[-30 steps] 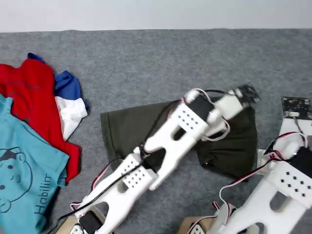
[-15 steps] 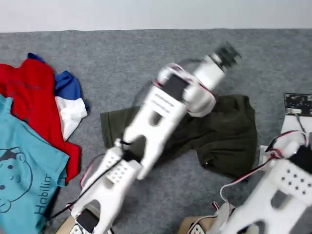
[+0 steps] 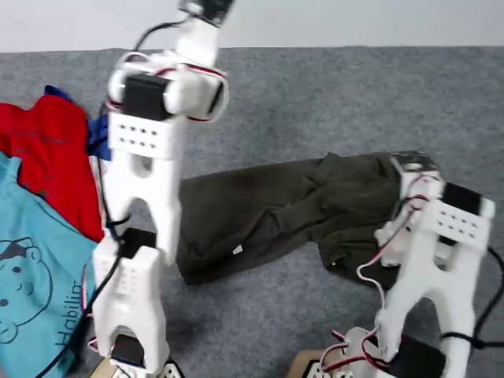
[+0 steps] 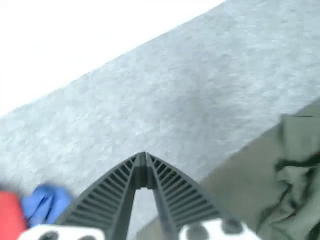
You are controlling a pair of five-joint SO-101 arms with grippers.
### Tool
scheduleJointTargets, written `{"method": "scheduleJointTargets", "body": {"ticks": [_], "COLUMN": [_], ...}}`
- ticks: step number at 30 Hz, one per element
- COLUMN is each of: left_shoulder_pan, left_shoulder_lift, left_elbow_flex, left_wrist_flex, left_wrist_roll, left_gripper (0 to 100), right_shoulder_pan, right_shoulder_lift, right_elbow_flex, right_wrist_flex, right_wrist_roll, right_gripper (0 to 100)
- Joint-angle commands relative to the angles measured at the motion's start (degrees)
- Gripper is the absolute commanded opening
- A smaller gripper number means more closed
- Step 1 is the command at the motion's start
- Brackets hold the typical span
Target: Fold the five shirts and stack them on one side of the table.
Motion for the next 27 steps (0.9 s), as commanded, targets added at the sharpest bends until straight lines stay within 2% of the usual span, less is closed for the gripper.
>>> {"method": "scheduleJointTargets", "body": {"ticks": [1, 10, 16, 21, 27], "left_shoulder_pan": [-4.48, -13.27, -16.97, -20.13, -23.12], "left_shoulder_lift": [-7.91, -20.31, -24.44, -26.90, -27.87], "left_elbow_flex": [6.29, 26.24, 33.19, 37.23, 41.80], "left_wrist_flex": [1.49, 1.41, 1.41, 1.41, 1.41], "left_wrist_roll": [0.35, 0.26, 0.18, 0.18, -0.09], "left_gripper": [0, 0, 0, 0, 0], "right_shoulder_pan": [-4.18, -7.25, -8.04, -8.13, -6.64], "right_shoulder_lift": [-0.04, 0.04, 0.04, 0.04, 0.04], "right_elbow_flex": [-0.44, 7.47, 12.40, 12.92, 13.10], "right_wrist_flex": [-0.57, -9.80, -16.48, -15.34, -13.41], "right_wrist_roll": [0.26, 0.62, 0.62, 0.70, 7.21], "right_gripper": [0.9, 0.9, 0.9, 1.3, 13.2]}}
